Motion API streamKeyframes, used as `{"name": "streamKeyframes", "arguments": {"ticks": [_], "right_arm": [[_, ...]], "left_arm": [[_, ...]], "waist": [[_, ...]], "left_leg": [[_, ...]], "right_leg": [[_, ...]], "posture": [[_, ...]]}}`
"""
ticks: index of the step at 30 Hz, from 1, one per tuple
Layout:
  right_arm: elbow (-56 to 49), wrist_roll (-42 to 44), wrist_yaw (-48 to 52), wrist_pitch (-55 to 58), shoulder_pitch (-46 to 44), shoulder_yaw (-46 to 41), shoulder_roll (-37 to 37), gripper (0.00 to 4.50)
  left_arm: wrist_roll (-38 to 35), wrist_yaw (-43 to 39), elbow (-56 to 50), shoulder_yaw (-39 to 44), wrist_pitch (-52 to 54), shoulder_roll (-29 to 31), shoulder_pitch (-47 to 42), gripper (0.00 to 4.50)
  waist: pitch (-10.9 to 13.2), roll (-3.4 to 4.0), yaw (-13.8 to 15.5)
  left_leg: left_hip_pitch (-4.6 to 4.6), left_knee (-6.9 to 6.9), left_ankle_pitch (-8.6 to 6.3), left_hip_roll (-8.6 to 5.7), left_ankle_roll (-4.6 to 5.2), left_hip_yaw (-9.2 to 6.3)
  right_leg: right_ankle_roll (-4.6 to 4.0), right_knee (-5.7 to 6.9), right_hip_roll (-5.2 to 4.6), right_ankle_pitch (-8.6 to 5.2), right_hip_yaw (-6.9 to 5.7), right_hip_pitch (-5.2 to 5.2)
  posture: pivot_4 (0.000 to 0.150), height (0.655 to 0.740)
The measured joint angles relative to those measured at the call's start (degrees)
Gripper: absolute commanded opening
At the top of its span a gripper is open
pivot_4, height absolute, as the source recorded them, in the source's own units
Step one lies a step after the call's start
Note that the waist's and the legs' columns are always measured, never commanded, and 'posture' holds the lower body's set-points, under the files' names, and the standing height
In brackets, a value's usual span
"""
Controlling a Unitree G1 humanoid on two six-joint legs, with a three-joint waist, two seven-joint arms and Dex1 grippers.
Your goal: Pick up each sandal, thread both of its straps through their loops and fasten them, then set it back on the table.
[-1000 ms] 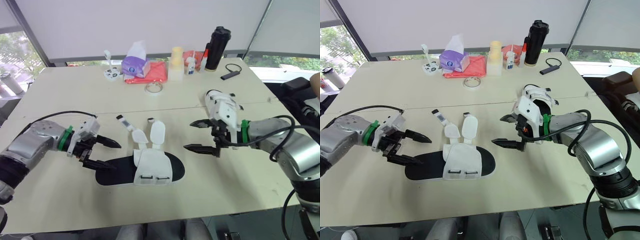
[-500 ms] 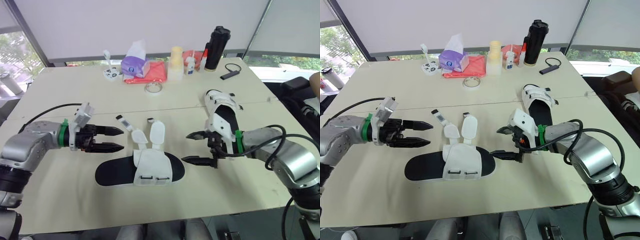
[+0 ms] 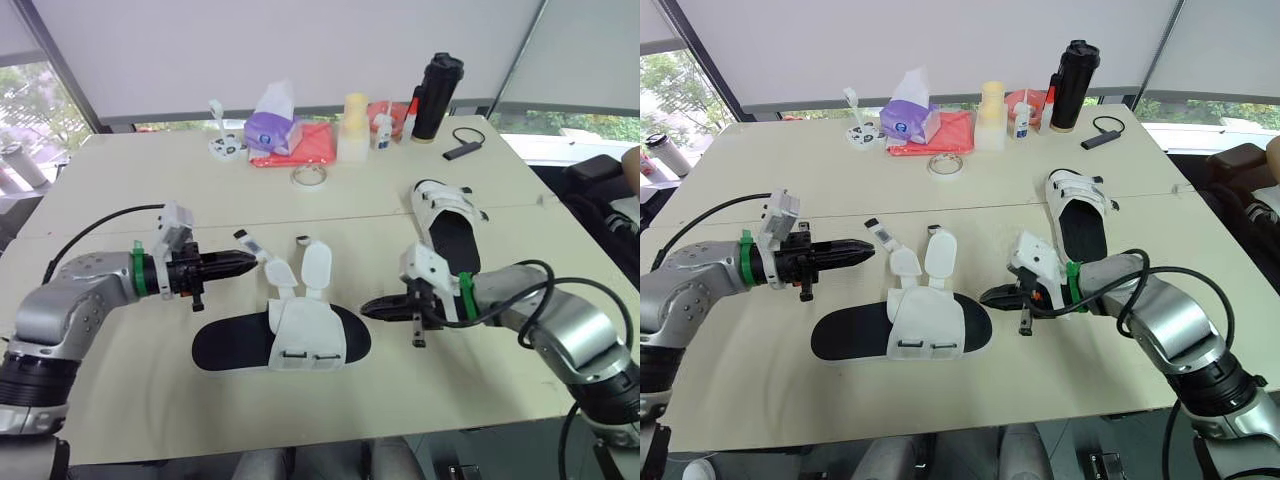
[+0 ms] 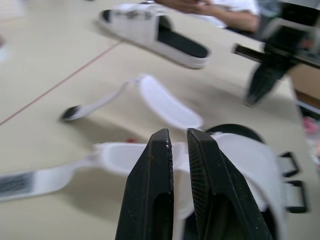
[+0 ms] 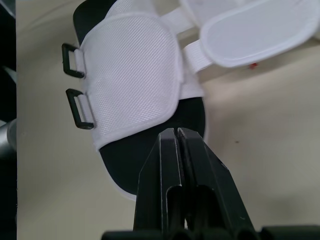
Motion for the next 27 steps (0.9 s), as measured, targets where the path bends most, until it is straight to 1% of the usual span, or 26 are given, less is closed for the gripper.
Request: {"name": "streamKeyframes", "arguments": {"ticks": [8, 13, 19, 27], "right_arm": [[1.39, -4.34, 0.13, -2.33, 0.18, 4.28, 1.66, 0.08], [4.10, -7.66, 0.16, -4.30, 0.26, 7.09, 2.89, 0.08], [4.95, -9.18, 0.29, -5.00, 0.26, 7.63, 3.69, 0.08], [4.24, -9.79, 0.71, -4.97, 0.30, 7.73, 3.60, 0.08]], "left_arm": [[0.14, 2.59, 1.42, 0.46, 5.68, -3.13, 0.77, 0.55], [0.39, 3.60, 4.96, 0.62, 8.29, -4.69, 0.37, 0.55], [1.62, 4.04, 8.07, 0.58, 10.08, -6.55, 0.05, 0.55], [1.10, 5.05, 10.80, 0.69, 14.36, -10.29, -2.49, 0.55]], "waist": [[-0.01, -0.01, 1.00], [-0.02, -0.03, 0.88], [-0.02, -0.03, 0.87], [-0.03, -0.04, 0.90]], "left_leg": [[0.00, 0.00, 0.00, -0.02, 0.00, 0.00], [0.00, 0.01, 0.00, -0.03, 0.00, -0.01], [0.00, 0.01, 0.00, -0.03, -0.01, -0.01], [0.00, 0.01, 0.00, -0.04, -0.01, -0.02]], "right_leg": [[0.00, -0.02, 0.00, 0.00, 0.00, 0.02], [0.00, -0.03, 0.01, 0.00, 0.00, 0.01], [0.00, -0.03, 0.01, 0.00, 0.00, 0.01], [0.01, -0.04, 0.01, 0.01, -0.01, 0.02]], "posture": [[0.150, 0.7400], [0.150, 0.7400], [0.150, 0.7400], [0.150, 0.7400]]}}
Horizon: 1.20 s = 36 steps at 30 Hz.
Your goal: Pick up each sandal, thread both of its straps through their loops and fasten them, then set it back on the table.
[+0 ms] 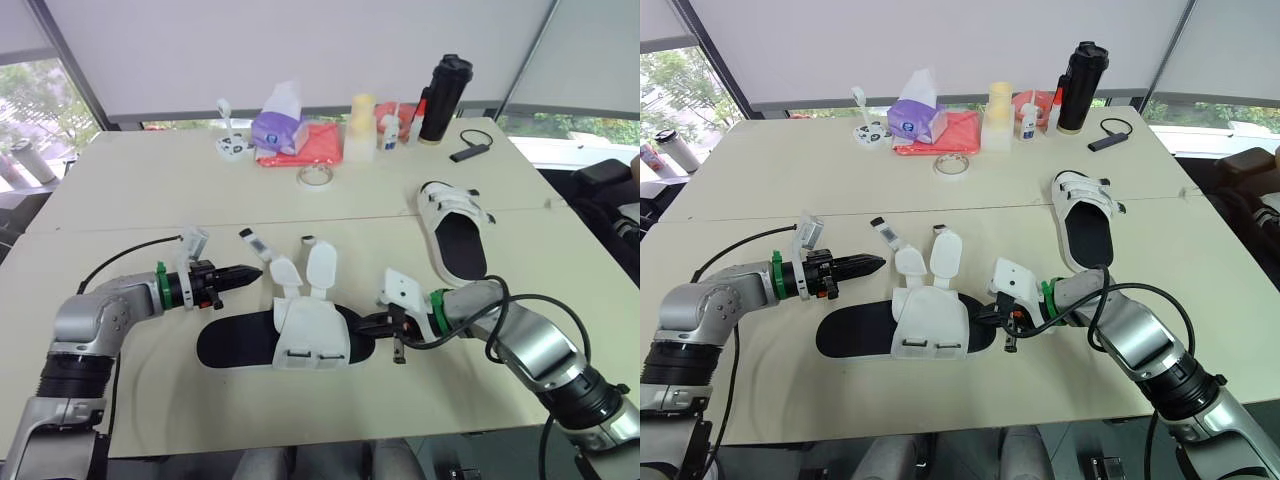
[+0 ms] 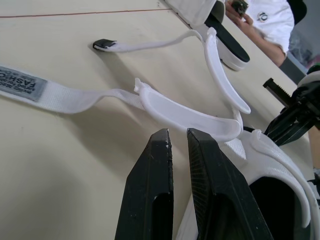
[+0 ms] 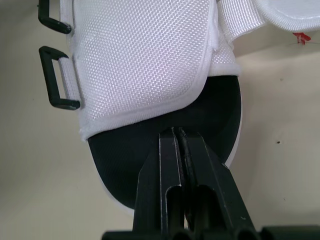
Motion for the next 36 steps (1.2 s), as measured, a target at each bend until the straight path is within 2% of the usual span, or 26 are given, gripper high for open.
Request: {"name": "streamKeyframes", "arguments": {"ticks": [5, 11, 18, 21, 27, 32, 36], "right_arm": [[-0.95, 0.02, 0.02, 0.18, 0.05, 0.26, 0.05, 0.08], [-1.13, -0.03, -0.01, 0.19, 0.44, 0.54, -0.08, 0.08], [-1.15, -0.38, 0.00, 0.19, 0.43, 0.58, -0.10, 0.08], [-1.15, -0.57, 0.01, 0.19, 0.43, 0.59, -0.10, 0.00], [-1.15, -1.03, 0.15, 0.14, 0.42, 0.59, -0.13, 0.00], [-1.14, -1.20, 0.42, 0.11, 0.37, 0.57, -0.19, 0.00], [-1.08, -1.62, 0.41, 0.11, 0.26, 0.57, -0.14, 0.00]], "left_arm": [[-0.15, 1.27, 2.74, 0.36, 2.13, -2.40, -1.76, 0.55], [-4.70, 4.33, 6.18, 6.33, 9.41, -5.96, -2.87, 0.55], [-5.47, 3.97, 4.50, 7.63, 11.38, -5.77, -1.29, 0.55], [-5.46, 3.26, 3.70, 8.03, 11.15, -5.74, 0.92, 1.42], [-5.70, 3.29, 4.60, 9.90, 12.20, -5.15, 1.69, 4.47], [-7.70, 8.56, 8.74, 14.01, 17.10, -7.96, 0.31, 4.47], [-10.05, 16.40, 11.65, 17.89, 21.95, -14.43, -4.16, 4.47]], "waist": [[0.00, -0.01, -0.01], [-0.01, -0.03, -0.05], [-0.02, -0.02, -0.07], [-0.02, -0.02, -0.03], [-0.02, -0.03, -0.01], [-0.03, -0.05, 0.06], [-0.08, -0.16, 0.17]], "left_leg": [[0.00, 0.00, 0.00, -0.01, 0.00, 0.00], [0.00, 0.00, 0.00, -0.01, 0.00, -0.01], [0.01, 0.00, 0.00, -0.01, -0.01, 0.02], [0.01, 0.00, 0.00, 0.00, -0.01, 0.00], [0.01, 0.00, 0.00, 0.00, -0.01, -0.01], [0.01, 0.00, 0.00, -0.01, -0.01, -0.02], [0.01, 0.05, 0.00, -0.02, -0.01, -0.07]], "right_leg": [[0.00, 0.00, 0.00, 0.00, 0.00, 0.00], [0.01, 0.00, 0.00, 0.00, -0.01, 0.01], [0.00, -0.01, -0.02, 0.00, 0.00, 0.02], [0.00, -0.01, -0.01, 0.00, -0.01, 0.01], [-0.01, -0.04, -0.01, 0.00, -0.01, 0.01], [0.01, -0.06, -0.02, 0.01, -0.02, 0.04], [0.02, -0.07, -0.01, 0.01, -0.10, 0.11]], "posture": [[0.150, 0.7400], [0.150, 0.7400], [0.150, 0.7400], [0.150, 0.7400], [0.150, 0.7400], [0.150, 0.7400], [0.150, 0.7400]]}}
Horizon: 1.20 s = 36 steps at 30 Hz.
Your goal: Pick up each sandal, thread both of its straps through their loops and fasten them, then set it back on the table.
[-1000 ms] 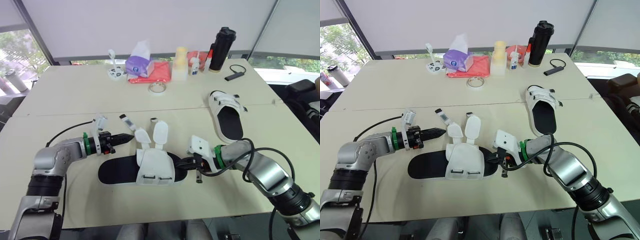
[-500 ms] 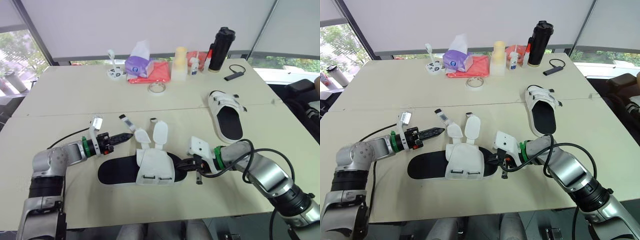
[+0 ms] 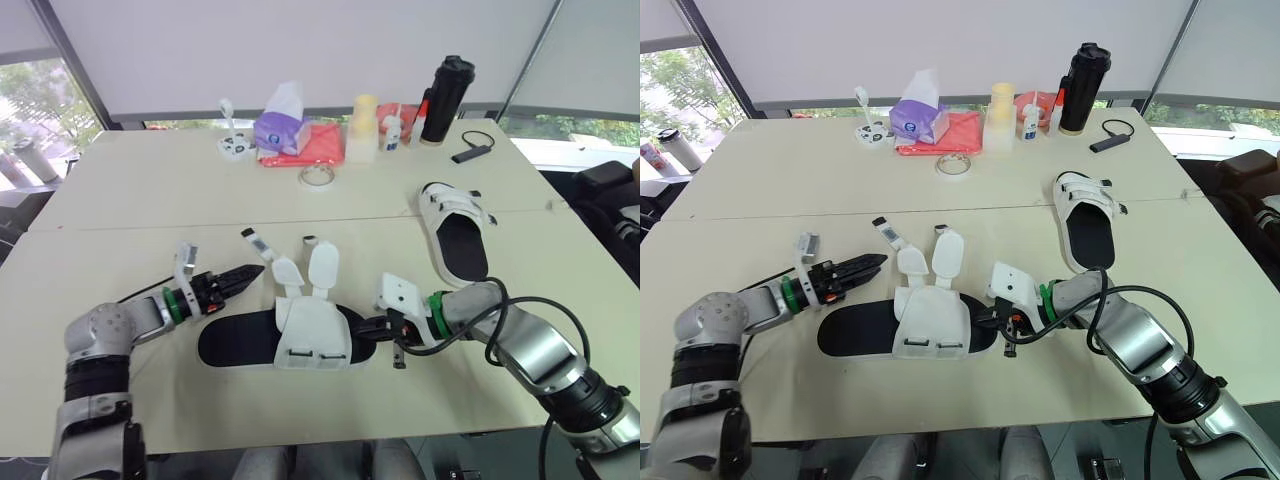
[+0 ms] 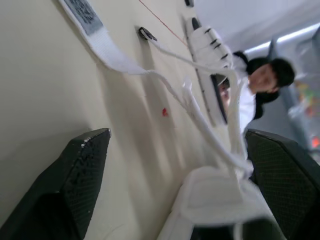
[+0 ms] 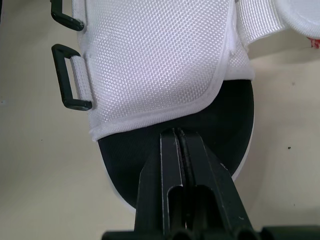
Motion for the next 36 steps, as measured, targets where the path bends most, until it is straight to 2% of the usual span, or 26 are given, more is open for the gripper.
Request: {"name": "streamKeyframes", "arguments": {"ticks": [7, 13, 21, 36], "right_arm": [[0.04, -0.24, -0.13, -0.02, 0.01, -0.01, 0.05, 0.00], [0.00, -0.44, -0.53, 0.03, 0.05, -0.08, 0.06, 0.00], [-0.01, -0.46, -0.78, 0.01, 0.06, -0.09, 0.07, 0.00], [-0.01, -0.45, -1.01, 0.02, 0.05, -0.11, 0.17, 0.00]], "left_arm": [[-1.77, 9.19, 2.47, 3.63, 3.67, -6.62, -4.43, 4.47], [-1.53, 14.83, 5.57, 4.73, 1.68, -10.27, -8.43, 4.47], [-0.83, 17.28, 10.14, 6.99, -5.67, -11.30, -11.37, 4.47], [-0.27, 17.93, 12.97, 7.96, -10.73, -10.36, -14.50, 4.47]], "waist": [[-0.01, -0.01, -0.17], [0.00, -0.04, -0.06], [0.00, -0.04, -0.08], [0.02, -0.07, -0.09]], "left_leg": [[0.00, -0.01, 0.00, -0.01, 0.00, 0.02], [0.00, 0.02, 0.01, -0.02, -0.02, 0.02], [0.00, 0.02, 0.01, -0.03, -0.02, 0.02], [0.00, 0.01, 0.01, -0.03, -0.02, 0.02]], "right_leg": [[0.00, 0.00, 0.00, 0.00, 0.00, 0.00], [0.01, -0.01, 0.00, 0.00, -0.01, 0.04], [0.01, -0.04, 0.00, 0.01, -0.01, 0.04], [0.02, -0.05, 0.00, 0.01, -0.01, 0.05]], "posture": [[0.150, 0.7400], [0.150, 0.7400], [0.150, 0.7400], [0.150, 0.7400]]}}
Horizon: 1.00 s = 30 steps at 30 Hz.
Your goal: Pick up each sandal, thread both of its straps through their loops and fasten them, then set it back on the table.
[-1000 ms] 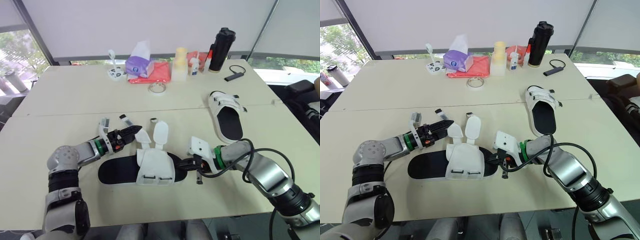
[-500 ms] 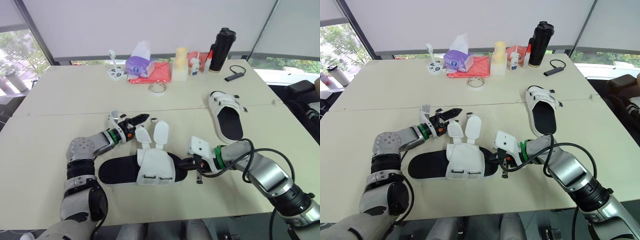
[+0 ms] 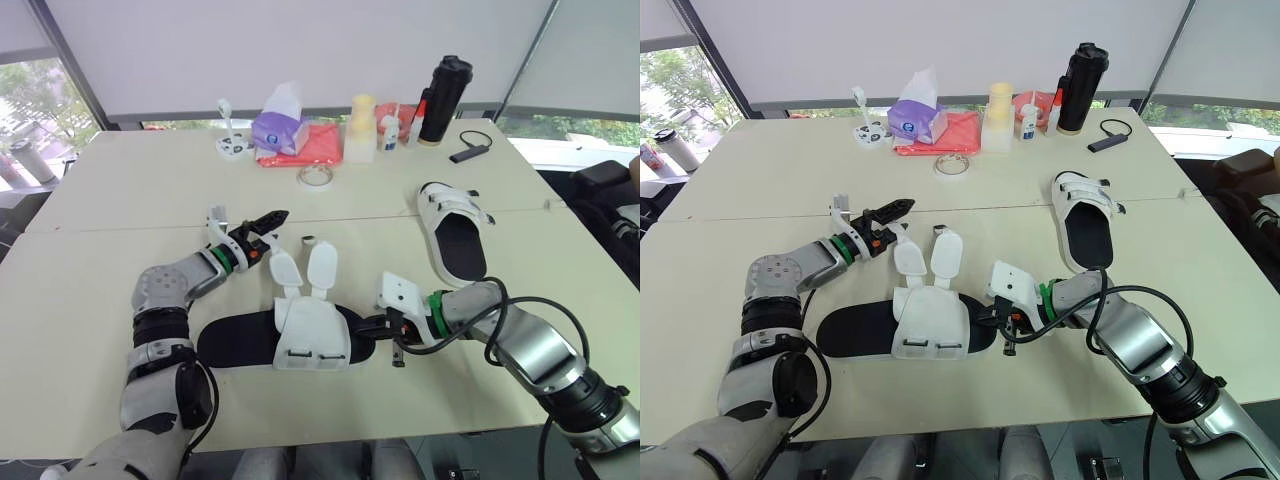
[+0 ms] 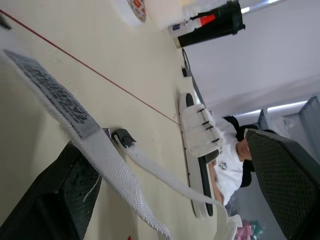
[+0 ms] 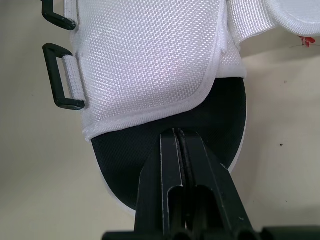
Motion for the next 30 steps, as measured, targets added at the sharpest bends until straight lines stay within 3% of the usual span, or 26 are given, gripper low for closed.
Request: {"name": "streamKeyframes", "arguments": {"ticks": [6, 7, 10, 14, 15, 17, 23, 30], "right_arm": [[0.00, 0.01, -0.07, 0.05, 0.00, 0.00, 0.00, 0.00], [0.00, 0.02, -0.08, 0.06, 0.00, 0.00, 0.00, 0.00], [0.00, 0.02, -0.10, 0.07, 0.00, 0.00, 0.00, 0.00], [-0.01, 0.03, -0.12, 0.08, 0.00, 0.00, 0.00, 0.00], [-0.01, 0.02, -0.13, 0.07, 0.00, 0.00, 0.00, 0.00], [-0.01, 0.02, -0.14, 0.07, 0.00, 0.00, 0.00, 0.00], [-0.01, -0.02, -0.17, 0.06, -0.07, -0.03, 0.02, 0.00], [0.03, -0.05, -0.18, 0.01, -0.16, -0.02, 0.19, 0.00]], "left_arm": [[-0.02, -0.05, 0.80, 0.15, -0.05, 0.02, -0.45, 4.47], [-0.01, -0.07, 0.80, 0.15, -0.05, 0.02, -0.47, 4.24], [-0.02, -0.11, 0.80, 0.15, -0.05, 0.02, -0.47, 3.31], [-0.03, -1.10, 0.70, 0.02, -0.04, 0.06, -0.47, 1.40], [-0.03, -1.57, 0.65, -0.03, -0.04, 0.18, -0.47, 0.75], [-0.01, -2.26, 0.35, -0.14, -0.04, 0.59, -0.49, 0.02], [1.05, -10.97, -9.98, -6.62, -1.06, 2.94, 0.18, 0.02], [1.98, -28.95, -34.92, -18.84, -7.40, 8.98, 8.63, 0.02]], "waist": [[0.00, 0.00, 0.00], [0.00, 0.00, 0.00], [0.00, -0.01, 0.00], [0.01, -0.01, 0.00], [0.01, -0.01, 0.00], [0.01, -0.01, -0.02], [0.04, -0.06, -0.03], [0.04, -0.05, -0.15]], "left_leg": [[0.00, 0.00, 0.00, 0.00, 0.00, 0.00], [0.00, 0.00, 0.00, 0.00, 0.00, 0.00], [0.00, 0.00, 0.00, 0.00, 0.00, 0.00], [0.00, 0.00, 0.00, 0.00, 0.00, 0.00], [0.00, 0.00, 0.00, 0.00, 0.00, 0.00], [0.00, 0.00, 0.00, 0.00, 0.00, 0.00], [-0.01, 0.00, 0.00, 0.00, -0.01, 0.00], [-0.01, -0.19, 0.01, 0.03, -0.03, 0.02]], "right_leg": [[0.00, 0.00, 0.00, 0.00, -0.01, 0.00], [0.00, 0.00, 0.00, 0.00, -0.01, 0.00], [0.00, 0.00, 0.00, 0.00, -0.01, 0.00], [0.00, 0.00, 0.00, 0.00, -0.01, 0.00], [0.00, 0.00, 0.00, 0.00, -0.01, 0.00], [0.00, 0.00, 0.00, 0.00, -0.01, 0.00], [0.00, -0.02, 0.00, 0.00, -0.01, 0.00], [-0.04, -0.14, 0.00, 0.00, 0.01, -0.06]], "posture": [[0.150, 0.7400], [0.150, 0.7400], [0.150, 0.7400], [0.150, 0.7400], [0.150, 0.7400], [0.150, 0.7400], [0.150, 0.7400], [0.150, 0.7400]]}}
